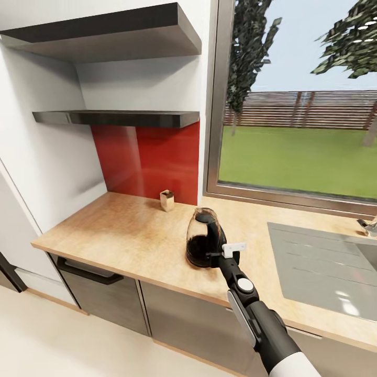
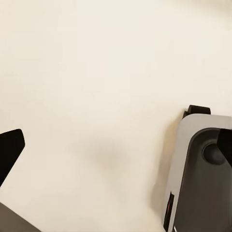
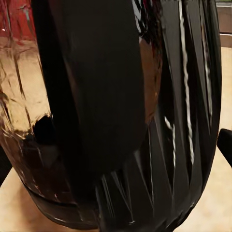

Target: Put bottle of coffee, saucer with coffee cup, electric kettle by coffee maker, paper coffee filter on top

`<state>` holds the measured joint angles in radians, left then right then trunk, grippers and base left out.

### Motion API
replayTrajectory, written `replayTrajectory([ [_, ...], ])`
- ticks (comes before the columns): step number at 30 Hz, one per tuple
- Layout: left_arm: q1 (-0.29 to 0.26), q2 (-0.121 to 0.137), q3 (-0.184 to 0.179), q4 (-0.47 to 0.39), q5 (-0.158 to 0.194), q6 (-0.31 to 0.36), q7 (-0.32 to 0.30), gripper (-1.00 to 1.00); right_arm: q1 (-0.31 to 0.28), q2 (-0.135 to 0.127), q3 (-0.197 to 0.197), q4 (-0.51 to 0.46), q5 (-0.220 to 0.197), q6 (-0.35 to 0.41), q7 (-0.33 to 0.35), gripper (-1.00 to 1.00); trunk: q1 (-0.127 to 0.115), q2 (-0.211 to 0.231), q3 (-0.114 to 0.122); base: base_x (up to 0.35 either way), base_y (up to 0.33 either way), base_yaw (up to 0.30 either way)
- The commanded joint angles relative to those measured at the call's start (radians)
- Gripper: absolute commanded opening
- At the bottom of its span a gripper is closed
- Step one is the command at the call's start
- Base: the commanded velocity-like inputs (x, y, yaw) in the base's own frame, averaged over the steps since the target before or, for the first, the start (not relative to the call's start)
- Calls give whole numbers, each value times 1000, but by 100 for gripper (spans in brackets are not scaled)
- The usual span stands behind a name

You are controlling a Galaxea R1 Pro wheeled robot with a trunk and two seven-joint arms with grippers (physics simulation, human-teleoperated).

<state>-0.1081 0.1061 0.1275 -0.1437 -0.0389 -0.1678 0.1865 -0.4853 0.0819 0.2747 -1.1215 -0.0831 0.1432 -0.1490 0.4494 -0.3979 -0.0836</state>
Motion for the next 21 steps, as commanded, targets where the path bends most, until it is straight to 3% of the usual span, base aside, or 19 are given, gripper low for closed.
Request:
replayTrajectory([
  [1, -1, 0, 6, 1, -4, -4, 1, 100, -1, -1, 3, -2, -9, 4, -7, 100, 1, -2, -2, 0, 0, 0],
  [21, -1, 0, 7, 1, -3, -4, 0, 100, -1, -1, 0, -63, -10, 6, -8, 100, 1, -2, -2, 28, 0, 0],
])
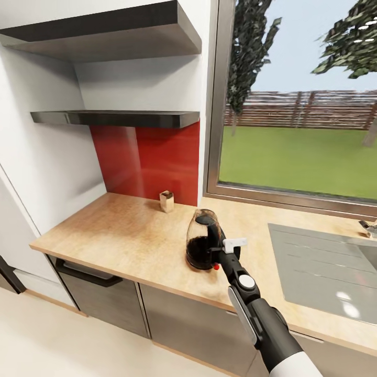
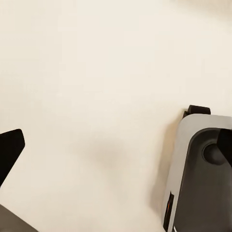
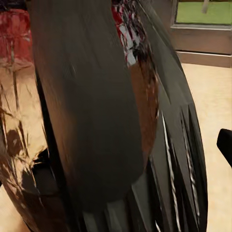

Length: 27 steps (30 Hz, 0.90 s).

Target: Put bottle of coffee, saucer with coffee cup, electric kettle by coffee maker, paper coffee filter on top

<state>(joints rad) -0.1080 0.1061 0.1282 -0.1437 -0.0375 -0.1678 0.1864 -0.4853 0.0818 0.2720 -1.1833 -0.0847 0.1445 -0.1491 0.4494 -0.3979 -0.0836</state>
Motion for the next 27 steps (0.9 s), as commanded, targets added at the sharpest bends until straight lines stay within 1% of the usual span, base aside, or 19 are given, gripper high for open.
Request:
replayTrajectory([
  [1, -1, 0, 6, 1, -4, -4, 1, 100, -1, -1, 3, -2, -9, 5, -7, 100, 1, -2, -2, 0, 0, 0],
  [3, -1, 0, 5, 1, -4, -4, 1, 100, -1, -1, 3, -1, -9, 4, -7, 100, 1, -2, -2, 0, 0, 0],
  [4, -1, 0, 6, 1, -4, -4, 1, 100, -1, -1, 3, -1, -8, 4, -7, -100, 1, -2, -2, 0, 0, 0],
  [27, -1, 0, 5, 1, -4, -5, 1, 100, -1, -1, 5, 1, -7, 4, -7, -100, 1, -2, -2, 0, 0, 0],
])
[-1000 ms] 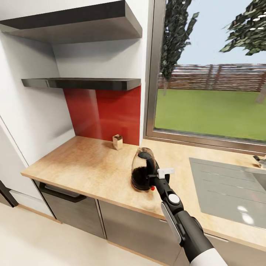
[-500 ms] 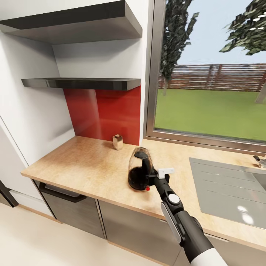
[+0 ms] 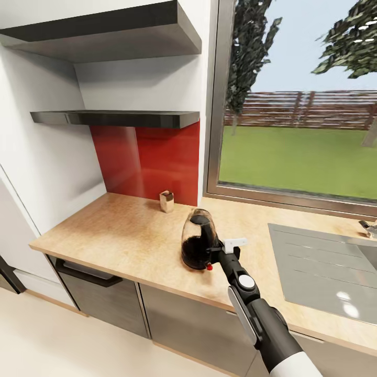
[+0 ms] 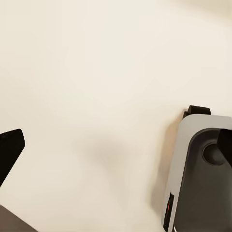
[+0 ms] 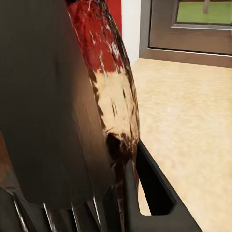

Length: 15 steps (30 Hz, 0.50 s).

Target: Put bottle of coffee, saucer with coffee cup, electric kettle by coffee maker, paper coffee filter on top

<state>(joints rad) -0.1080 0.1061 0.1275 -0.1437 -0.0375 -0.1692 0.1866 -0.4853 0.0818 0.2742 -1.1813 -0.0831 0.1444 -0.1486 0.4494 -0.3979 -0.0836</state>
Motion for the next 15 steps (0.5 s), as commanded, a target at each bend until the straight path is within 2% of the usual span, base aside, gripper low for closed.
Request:
replayTrajectory([
  [1, -1, 0, 6, 1, -4, -4, 1, 100, -1, -1, 2, -2, -9, 4, -8, -100, 1, -2, -2, 0, 0, 0],
  [11, -1, 0, 7, 1, -4, -4, 1, 100, -1, 1, 0, -24, -10, 7, -8, -100, 1, -2, -2, 0, 0, 0],
  [14, -1, -1, 7, 1, -4, -4, 1, 100, -1, 1, 0, -76, -10, 11, -8, -100, 1, -2, -2, 0, 0, 0],
  [15, -1, 0, 6, 1, -5, -4, 1, 100, -1, 0, 0, -135, -10, 15, -8, -100, 1, -2, -2, 0, 0, 0],
])
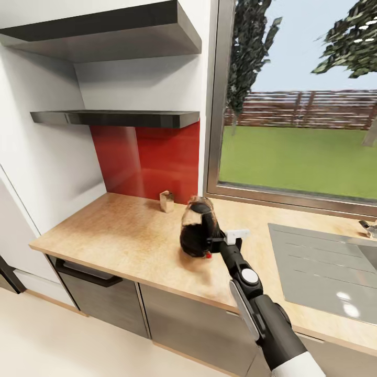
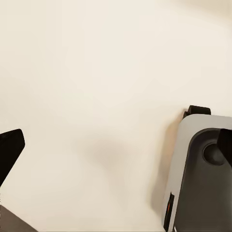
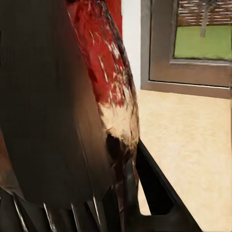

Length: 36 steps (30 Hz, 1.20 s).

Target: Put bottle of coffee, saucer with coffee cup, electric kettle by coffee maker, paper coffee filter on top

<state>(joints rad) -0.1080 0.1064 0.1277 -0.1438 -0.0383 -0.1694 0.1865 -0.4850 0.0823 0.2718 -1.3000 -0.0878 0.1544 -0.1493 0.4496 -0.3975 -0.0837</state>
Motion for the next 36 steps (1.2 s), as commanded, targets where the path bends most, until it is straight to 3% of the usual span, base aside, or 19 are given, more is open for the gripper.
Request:
replayTrajectory([
  [1, -1, 0, 7, 1, -4, -4, 1, 100, -1, -1, 3, -39, -5, 10, -8, -100, 0, -3, -2, 0, 0, 0],
  [7, -1, -3, 7, 2, -3, -4, 1, 100, -1, -1, 0, -163, -4, 146, -10, -100, 0, -3, -2, 0, 0, 0],
  [10, -1, -4, 8, 2, -1, -4, 1, 100, -1, -2, -32, -203, -5, 189, -10, -100, 0, -3, -2, 0, 0, 0],
  [14, -2, -9, 7, 0, -3, -4, 0, 100, -1, -7, -71, -219, -6, 200, -10, -100, 0, -3, -2, 0, 0, 0],
  [22, 6, 2, 3, -13, -8, -3, -3, 100, -1, -7, -84, -223, -6, 199, -12, -100, 0, -3, -2, 0, 0, 0],
  [27, 14, 41, 1, -4, -8, -2, -8, 100, -1, -7, -111, -223, -7, 197, -13, -100, 0, -3, -2, 0, 0, 0],
  [36, 13, 40, 2, 0, -7, -1, -10, 100, -1, -9, -129, -222, -6, 198, -10, -100, 0, -3, -2, 0, 0, 0],
])
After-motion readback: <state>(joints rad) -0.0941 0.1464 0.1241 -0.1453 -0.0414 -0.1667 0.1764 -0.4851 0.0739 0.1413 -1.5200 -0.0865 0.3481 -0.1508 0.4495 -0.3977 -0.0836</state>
